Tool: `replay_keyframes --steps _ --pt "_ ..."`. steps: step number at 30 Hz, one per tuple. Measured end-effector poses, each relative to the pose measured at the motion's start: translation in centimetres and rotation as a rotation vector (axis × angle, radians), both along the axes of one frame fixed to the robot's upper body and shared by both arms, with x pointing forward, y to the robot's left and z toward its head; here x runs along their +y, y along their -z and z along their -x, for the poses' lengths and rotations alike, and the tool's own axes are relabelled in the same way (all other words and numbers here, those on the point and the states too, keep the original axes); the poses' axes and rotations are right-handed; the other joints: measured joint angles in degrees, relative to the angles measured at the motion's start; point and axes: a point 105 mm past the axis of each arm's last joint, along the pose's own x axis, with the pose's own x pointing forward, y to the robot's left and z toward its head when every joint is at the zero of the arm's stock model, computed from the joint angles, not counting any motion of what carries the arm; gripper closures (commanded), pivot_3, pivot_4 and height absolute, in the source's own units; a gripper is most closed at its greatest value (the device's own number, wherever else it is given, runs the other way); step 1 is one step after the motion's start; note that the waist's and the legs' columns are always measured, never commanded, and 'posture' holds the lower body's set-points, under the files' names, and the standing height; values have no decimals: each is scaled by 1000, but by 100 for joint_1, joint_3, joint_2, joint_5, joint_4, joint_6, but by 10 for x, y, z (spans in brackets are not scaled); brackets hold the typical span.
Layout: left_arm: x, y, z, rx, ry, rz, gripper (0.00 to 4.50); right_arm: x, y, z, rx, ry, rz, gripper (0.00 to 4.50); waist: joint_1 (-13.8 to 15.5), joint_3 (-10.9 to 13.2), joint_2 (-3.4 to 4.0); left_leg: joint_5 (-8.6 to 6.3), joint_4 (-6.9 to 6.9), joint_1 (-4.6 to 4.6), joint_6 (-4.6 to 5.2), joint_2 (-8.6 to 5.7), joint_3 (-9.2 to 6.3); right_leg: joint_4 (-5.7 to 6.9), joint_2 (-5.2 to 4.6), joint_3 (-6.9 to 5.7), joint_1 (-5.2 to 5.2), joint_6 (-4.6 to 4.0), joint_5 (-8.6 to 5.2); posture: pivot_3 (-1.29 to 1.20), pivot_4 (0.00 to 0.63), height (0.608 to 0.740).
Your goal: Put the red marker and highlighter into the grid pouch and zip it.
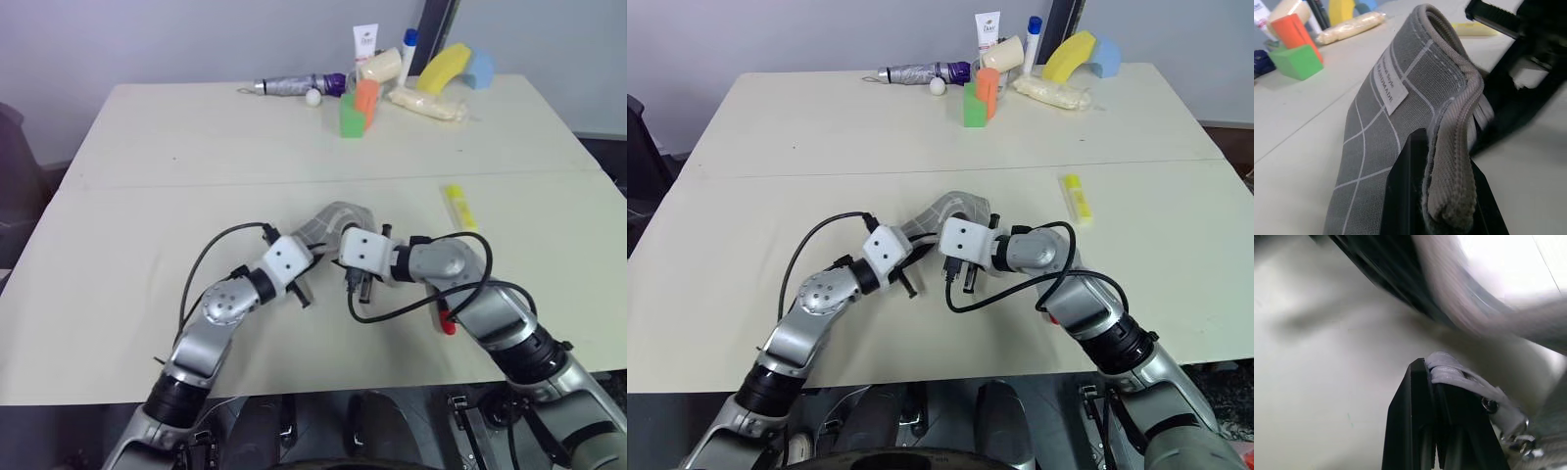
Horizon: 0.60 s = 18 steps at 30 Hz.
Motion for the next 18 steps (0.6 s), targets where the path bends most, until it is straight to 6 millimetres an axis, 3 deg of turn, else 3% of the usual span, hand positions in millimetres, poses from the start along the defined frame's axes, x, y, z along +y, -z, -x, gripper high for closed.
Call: replay_keyframes --steps 9,18 --pt "12 5 9 68 29 -25 4500 -47 3 -27 -20 190 63 4452 3 0 0 0 2 0 0 0 1 0 0 0 2 0 0 0 150 740" --pt "-13 6 9 80 55 -27 4500 -31 -6 -22 -38 125 37 4452 21 0 -1 -3 11 -1 6 0 0 1 1 -2 7 0 0 0 150 740"
